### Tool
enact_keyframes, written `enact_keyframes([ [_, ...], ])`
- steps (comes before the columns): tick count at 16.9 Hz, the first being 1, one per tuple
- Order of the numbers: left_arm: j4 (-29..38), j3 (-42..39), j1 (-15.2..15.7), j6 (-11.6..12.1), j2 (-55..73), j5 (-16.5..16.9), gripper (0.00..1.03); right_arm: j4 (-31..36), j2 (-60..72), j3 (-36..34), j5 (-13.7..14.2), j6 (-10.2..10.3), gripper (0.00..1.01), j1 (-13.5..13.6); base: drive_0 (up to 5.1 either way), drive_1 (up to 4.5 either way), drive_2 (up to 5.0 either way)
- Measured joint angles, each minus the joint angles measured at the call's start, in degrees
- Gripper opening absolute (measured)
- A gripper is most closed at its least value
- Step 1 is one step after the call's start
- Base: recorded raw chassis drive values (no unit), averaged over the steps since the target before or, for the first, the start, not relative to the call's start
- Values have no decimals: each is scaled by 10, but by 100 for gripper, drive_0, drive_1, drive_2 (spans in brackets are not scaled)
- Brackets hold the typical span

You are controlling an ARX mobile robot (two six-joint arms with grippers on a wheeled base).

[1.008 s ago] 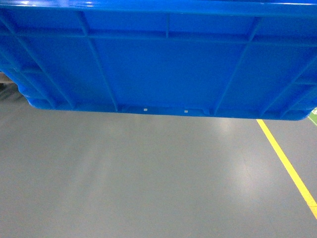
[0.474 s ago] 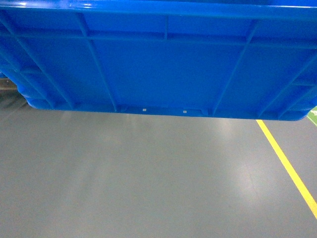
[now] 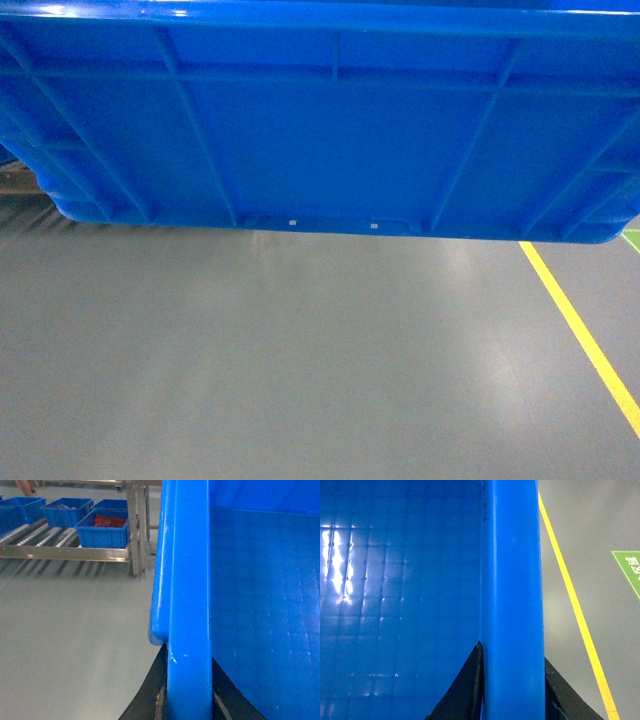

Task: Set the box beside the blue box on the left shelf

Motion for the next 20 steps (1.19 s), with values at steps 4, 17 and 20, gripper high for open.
enact_keyframes([
  [4,0,0,0,0,0,0,8,0,0,0,0,0,20,0,-3,425,-432],
  [17,1,0,0,1,0,-1,8,-1,0,0,0,0,20,0,-10,419,-439],
  [20,2,0,0,1,0,-1,8,0,1,0,0,0,20,0,1,430,-428],
])
